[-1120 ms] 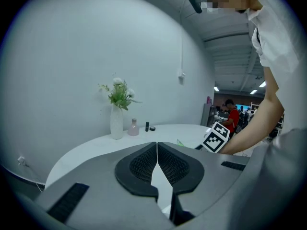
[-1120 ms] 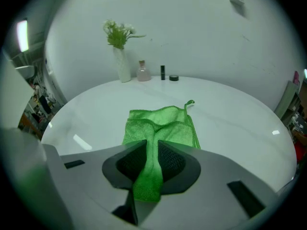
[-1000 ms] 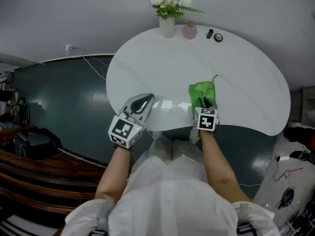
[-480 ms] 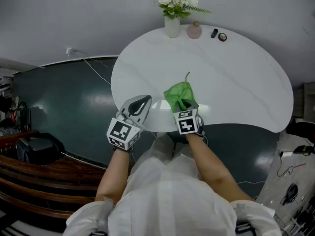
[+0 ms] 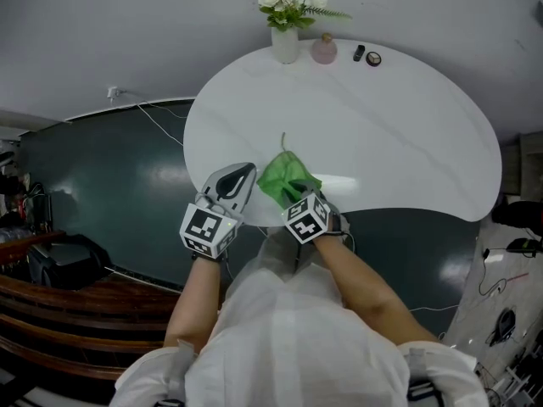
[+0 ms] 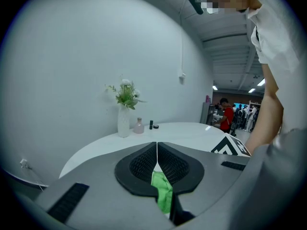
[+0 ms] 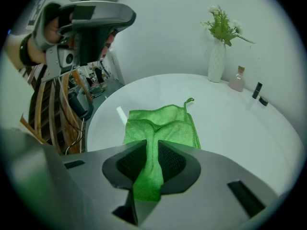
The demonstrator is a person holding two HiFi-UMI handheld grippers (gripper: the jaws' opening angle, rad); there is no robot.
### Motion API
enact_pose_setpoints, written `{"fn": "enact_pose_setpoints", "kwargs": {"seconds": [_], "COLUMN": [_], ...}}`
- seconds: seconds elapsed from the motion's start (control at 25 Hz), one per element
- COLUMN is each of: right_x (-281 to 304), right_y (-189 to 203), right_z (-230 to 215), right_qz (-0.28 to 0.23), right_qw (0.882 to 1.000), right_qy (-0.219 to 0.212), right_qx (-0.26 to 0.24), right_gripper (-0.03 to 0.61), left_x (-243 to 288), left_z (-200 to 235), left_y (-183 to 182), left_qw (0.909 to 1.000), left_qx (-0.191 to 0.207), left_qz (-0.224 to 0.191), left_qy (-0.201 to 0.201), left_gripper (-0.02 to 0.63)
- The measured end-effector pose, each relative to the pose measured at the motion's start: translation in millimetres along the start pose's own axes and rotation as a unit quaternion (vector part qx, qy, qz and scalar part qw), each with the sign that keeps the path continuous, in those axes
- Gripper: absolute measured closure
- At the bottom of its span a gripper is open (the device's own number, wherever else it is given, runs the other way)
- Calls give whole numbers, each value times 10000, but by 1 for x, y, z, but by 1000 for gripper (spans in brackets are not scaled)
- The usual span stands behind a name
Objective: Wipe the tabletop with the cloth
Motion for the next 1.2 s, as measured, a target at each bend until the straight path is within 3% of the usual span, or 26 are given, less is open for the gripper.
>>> {"fn": "enact_pose_setpoints", "kwargs": {"seconds": [0.28, 0.44, 0.84, 1.2], "right_x": [-28, -51, -107, -163], "right_y": [39, 71, 146, 223], "right_z": [-3, -24, -125, -217], "right_qz": [-39, -75, 151, 411], "right_qw": [9962, 9952, 9995, 9872], "right_qy": [-429, -545, 286, 1139], "right_qx": [-755, -810, 69, 1039], "right_gripper": [511, 511, 511, 509], "left_x": [22, 39, 85, 123], "left_z": [-20, -33, -66, -96], "left_y": [-8, -14, -25, -34], "left_qw": [9999, 9999, 9995, 9992], "left_qx": [7, 15, 3, 5], "left_qz": [-51, -59, -73, -131], "left_qy": [94, 156, 313, 384], "left_gripper": [595, 595, 595, 595]}}
Point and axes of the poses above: the fingertips, and each gripper's own axes: x forward along the fingers, z to its left, y out of its underside, the point moved 4 cm from there along -x, backward along the fingers, and after that the axes turned 6 degrees about y, right-handed, at the moved point
